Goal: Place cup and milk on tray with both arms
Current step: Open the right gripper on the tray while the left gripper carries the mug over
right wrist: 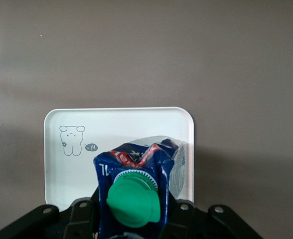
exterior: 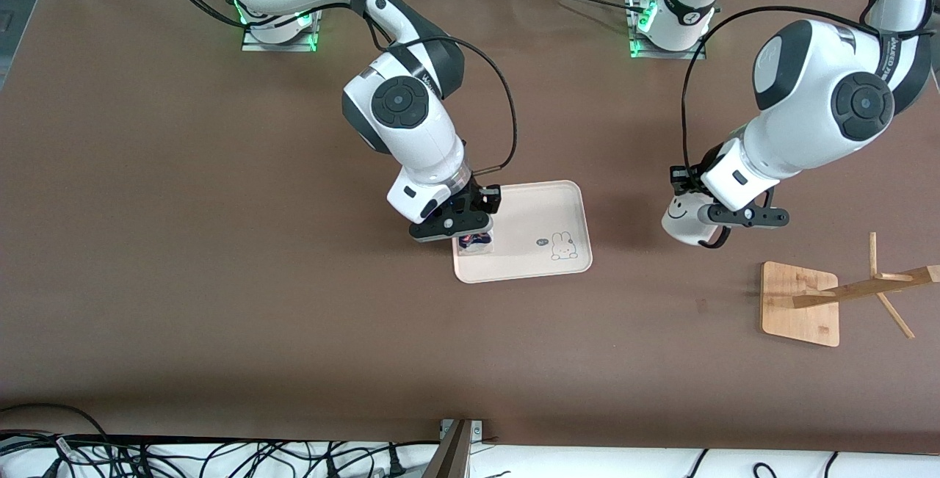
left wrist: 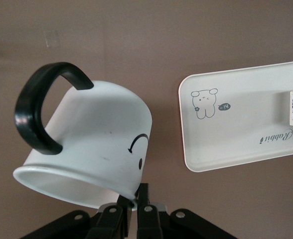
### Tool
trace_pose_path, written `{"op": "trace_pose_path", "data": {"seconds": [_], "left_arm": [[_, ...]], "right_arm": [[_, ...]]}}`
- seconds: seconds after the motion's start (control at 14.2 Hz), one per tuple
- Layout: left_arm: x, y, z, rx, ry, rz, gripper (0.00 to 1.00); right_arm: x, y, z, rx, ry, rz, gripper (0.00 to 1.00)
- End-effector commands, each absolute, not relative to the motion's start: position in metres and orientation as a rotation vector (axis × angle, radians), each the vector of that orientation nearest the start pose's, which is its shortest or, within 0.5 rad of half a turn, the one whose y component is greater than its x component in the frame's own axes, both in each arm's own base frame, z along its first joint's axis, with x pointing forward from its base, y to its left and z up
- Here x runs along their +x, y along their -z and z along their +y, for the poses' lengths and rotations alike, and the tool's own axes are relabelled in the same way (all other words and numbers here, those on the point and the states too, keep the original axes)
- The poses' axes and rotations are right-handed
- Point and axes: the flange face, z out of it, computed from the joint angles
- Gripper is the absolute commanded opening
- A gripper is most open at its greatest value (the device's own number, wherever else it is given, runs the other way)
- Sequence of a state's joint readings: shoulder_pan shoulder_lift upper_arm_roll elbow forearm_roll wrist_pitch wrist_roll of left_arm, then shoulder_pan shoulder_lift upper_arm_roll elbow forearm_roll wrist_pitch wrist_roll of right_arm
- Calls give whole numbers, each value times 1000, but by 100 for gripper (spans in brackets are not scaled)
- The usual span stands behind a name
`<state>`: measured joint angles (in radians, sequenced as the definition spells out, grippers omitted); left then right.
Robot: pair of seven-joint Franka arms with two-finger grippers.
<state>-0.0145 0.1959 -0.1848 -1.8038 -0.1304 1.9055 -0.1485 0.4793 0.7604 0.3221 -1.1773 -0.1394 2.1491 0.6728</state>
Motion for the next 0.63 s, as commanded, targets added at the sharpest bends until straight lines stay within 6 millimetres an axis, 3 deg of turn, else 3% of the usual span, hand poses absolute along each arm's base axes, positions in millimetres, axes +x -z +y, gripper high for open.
{"op": "trace_pose_path", "data": {"seconds": [0.0, 0.14, 0.56], "left_arm": [[610, -436, -123, -3313, -216, -24, 0], [614, -437, -125, -3329, -269, -33, 0], [616, -444, -119, -3347, -329, -69, 0]], "right_arm": [[579, -348, 522, -2872, 227, -66, 42], [579, -336, 526, -2855, 238, -46, 42], [581, -335, 523, -2884, 281, -92, 45]]}}
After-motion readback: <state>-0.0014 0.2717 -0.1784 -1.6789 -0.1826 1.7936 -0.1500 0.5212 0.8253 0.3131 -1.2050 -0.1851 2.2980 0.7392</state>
